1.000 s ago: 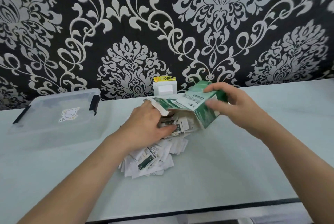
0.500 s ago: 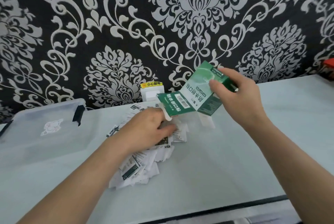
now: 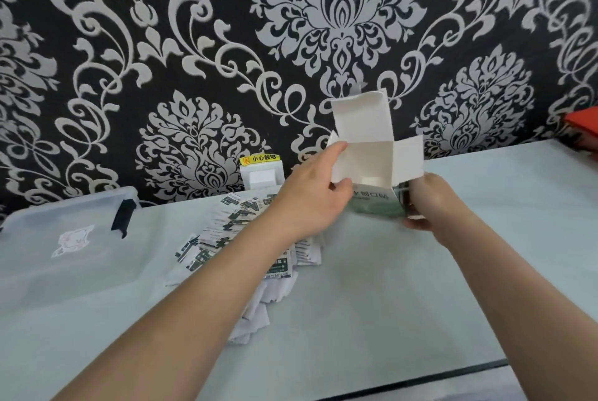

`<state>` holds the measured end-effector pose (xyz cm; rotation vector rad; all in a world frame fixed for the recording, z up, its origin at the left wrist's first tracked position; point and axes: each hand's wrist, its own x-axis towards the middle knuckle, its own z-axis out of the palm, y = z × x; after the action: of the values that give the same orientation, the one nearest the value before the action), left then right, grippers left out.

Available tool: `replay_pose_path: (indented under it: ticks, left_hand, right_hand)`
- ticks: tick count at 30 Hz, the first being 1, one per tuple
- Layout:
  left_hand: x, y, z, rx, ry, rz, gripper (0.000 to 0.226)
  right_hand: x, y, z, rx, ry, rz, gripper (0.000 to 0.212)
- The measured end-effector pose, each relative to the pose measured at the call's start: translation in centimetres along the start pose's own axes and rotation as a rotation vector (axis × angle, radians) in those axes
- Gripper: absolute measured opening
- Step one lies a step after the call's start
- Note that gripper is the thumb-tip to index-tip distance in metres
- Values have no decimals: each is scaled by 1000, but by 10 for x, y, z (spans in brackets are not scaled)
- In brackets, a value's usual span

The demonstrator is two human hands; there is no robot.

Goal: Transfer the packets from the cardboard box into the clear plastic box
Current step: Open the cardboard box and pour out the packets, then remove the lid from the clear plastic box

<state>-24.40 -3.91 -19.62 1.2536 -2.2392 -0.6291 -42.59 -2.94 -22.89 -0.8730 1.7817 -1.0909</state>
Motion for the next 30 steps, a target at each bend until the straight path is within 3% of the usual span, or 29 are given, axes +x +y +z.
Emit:
replay_pose_path:
  ticks: [3,5,8,10,13,16,18,20,23,25,28,30]
  left_hand:
    - [11,10,5,143,18,-41,52]
    - [18,12,5,220,9,-34,51]
    - [25,16,8,107,-5,-31,49]
    - [28,16,10,-43,-24,-48,51]
    - [25,7,8,-109,-14,-43,54]
    - [6,-10,-12,-50,37,-29,46]
    - [-16,-30,-31,97,44,-72,34]
    - [-43,-54,-47,210,1,-152,31]
    - [-81,-82,-57,336,-26,-129,35]
    - [-99,-90,-67,354,120,-121,33]
    - [-120,-114,-100,451,404,-174,29]
    - [-130,-134,-117,671,312,-327,51]
  right_hand:
    - [5,-4,-16,-47,176,-151,43]
    - [1,-12,-27,86,293,-256,40]
    - [-9,-22,-28,233,250,-389,47]
    - [-12,-21,-19,-50,287,-544,45]
    - [-8,-14,-1,-533,523,-747,41]
    - [-16,-21,15,-541,631,-921,34]
    - [-28,-27,28,-493,573,-1092,30]
    - [-43,-30,49,-487,360,-1174,26]
    - [-58,-16,89,-651,-60,-1059,31]
    - [-59,-4,109,-802,-247,-939,42]
    - [-59,4,132,-968,-373,-826,45]
    - [-57,5,139,-1067,-364,-818,43]
